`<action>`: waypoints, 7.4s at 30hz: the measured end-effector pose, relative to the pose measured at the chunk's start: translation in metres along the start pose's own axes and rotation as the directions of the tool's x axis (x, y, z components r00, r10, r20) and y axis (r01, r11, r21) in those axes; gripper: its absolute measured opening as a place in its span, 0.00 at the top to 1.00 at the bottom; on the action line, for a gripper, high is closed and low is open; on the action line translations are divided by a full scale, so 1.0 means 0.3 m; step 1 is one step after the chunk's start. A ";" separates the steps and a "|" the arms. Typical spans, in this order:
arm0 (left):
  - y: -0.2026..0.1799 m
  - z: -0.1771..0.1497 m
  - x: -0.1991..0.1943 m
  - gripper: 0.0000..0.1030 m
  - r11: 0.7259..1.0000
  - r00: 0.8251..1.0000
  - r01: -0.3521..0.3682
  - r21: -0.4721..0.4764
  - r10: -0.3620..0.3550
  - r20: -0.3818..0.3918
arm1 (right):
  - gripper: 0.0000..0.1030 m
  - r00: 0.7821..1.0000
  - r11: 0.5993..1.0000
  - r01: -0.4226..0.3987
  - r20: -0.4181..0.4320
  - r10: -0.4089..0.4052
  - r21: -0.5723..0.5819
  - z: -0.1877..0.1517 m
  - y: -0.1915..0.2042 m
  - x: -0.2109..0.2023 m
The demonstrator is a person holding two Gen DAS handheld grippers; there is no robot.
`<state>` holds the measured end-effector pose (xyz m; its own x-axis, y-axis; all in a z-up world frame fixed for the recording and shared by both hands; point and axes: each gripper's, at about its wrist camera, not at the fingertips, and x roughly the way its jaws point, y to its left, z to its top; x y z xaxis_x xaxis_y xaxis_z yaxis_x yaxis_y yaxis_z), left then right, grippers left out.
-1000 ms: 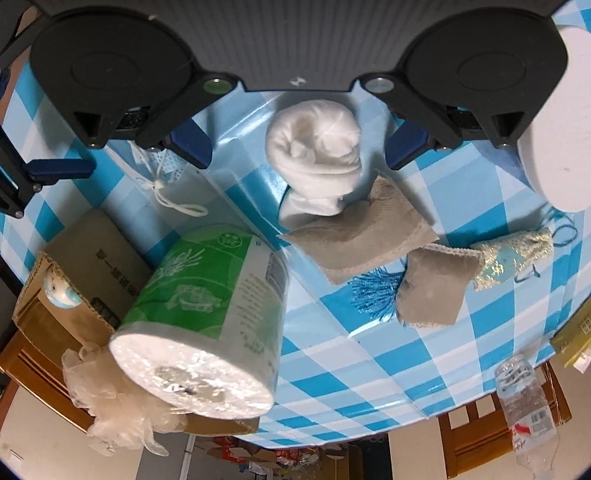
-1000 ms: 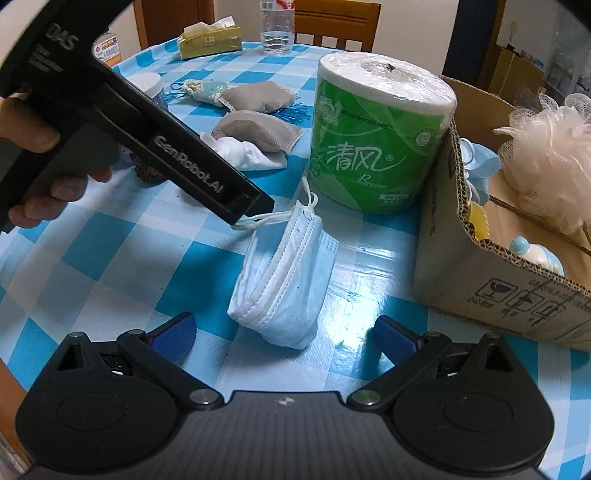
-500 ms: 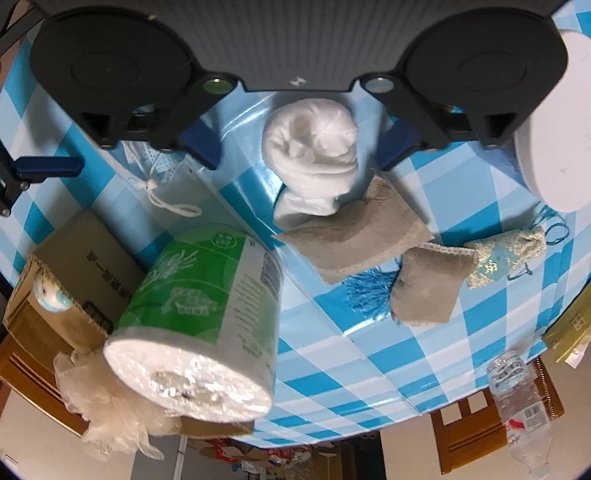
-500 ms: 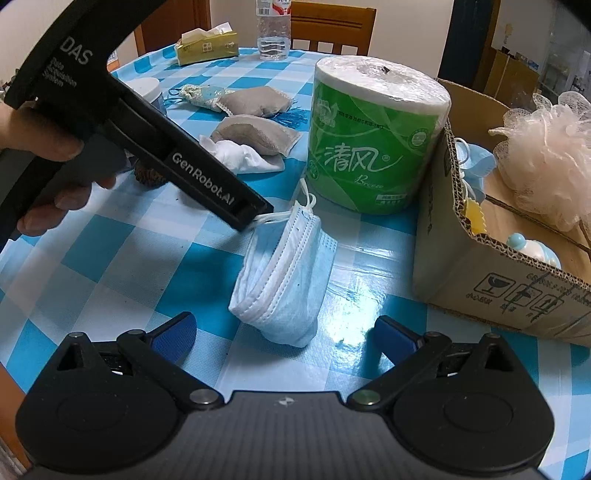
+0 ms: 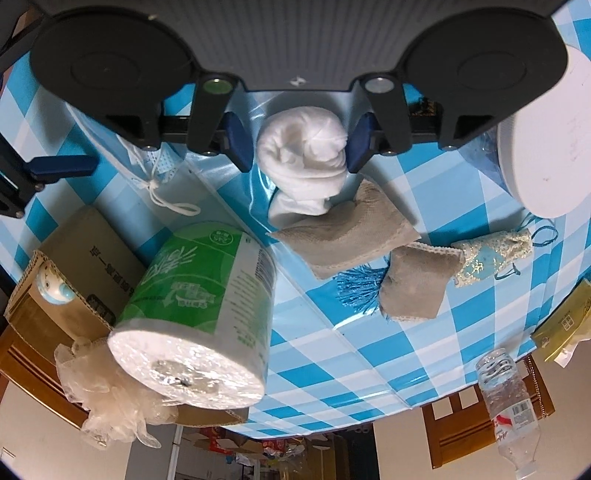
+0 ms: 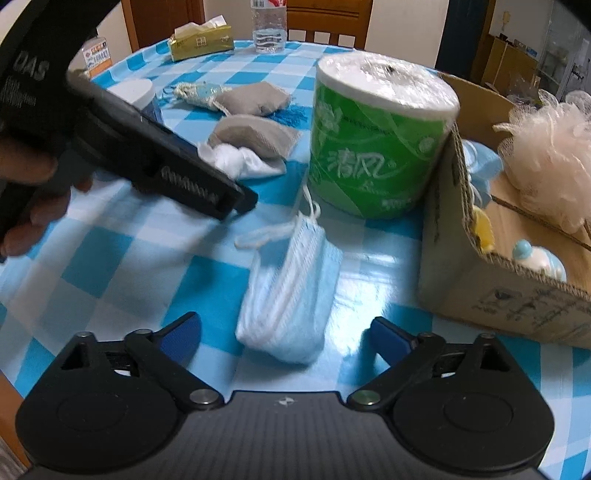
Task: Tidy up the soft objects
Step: 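Close the left tool on the white sock while the right tool grasps the blue mask, then carry the sock and mask over the box and open both tools, then withdraw both open tools from the box back over the table, then move the left tool to the patterned pouch while the right tool approaches the brown hair tie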
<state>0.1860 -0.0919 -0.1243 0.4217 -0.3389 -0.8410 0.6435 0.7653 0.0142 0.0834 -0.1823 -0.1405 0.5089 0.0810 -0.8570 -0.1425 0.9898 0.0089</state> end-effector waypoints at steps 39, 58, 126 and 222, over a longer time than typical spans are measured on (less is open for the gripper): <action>-0.079 0.027 -0.411 0.59 0.976 0.985 0.171 0.136 -0.173 -0.001 | 0.71 0.998 0.999 -0.033 0.053 0.033 -0.004 0.052 -0.103 -0.366; -0.429 0.235 -0.381 0.59 0.977 0.977 0.177 0.114 -0.189 0.102 | 0.70 0.992 0.970 0.090 0.110 -0.066 -0.225 0.111 -0.642 -0.437; -0.243 0.048 -0.308 0.03 0.999 0.992 0.043 0.019 -0.045 0.117 | 0.00 0.982 0.990 0.096 0.154 -0.112 0.107 0.075 -0.464 -0.428; 0.506 0.263 0.049 0.27 0.964 0.997 -0.016 0.265 0.035 -0.066 | 0.00 0.990 0.977 -0.143 -0.040 0.138 -0.156 0.340 0.283 0.209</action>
<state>0.3403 -0.0238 -0.0918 0.4007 -0.2750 -0.8740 0.7831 0.5980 0.1708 0.1898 -0.0812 -0.1409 0.4499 0.2124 -0.8674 -0.3445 0.9374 0.0509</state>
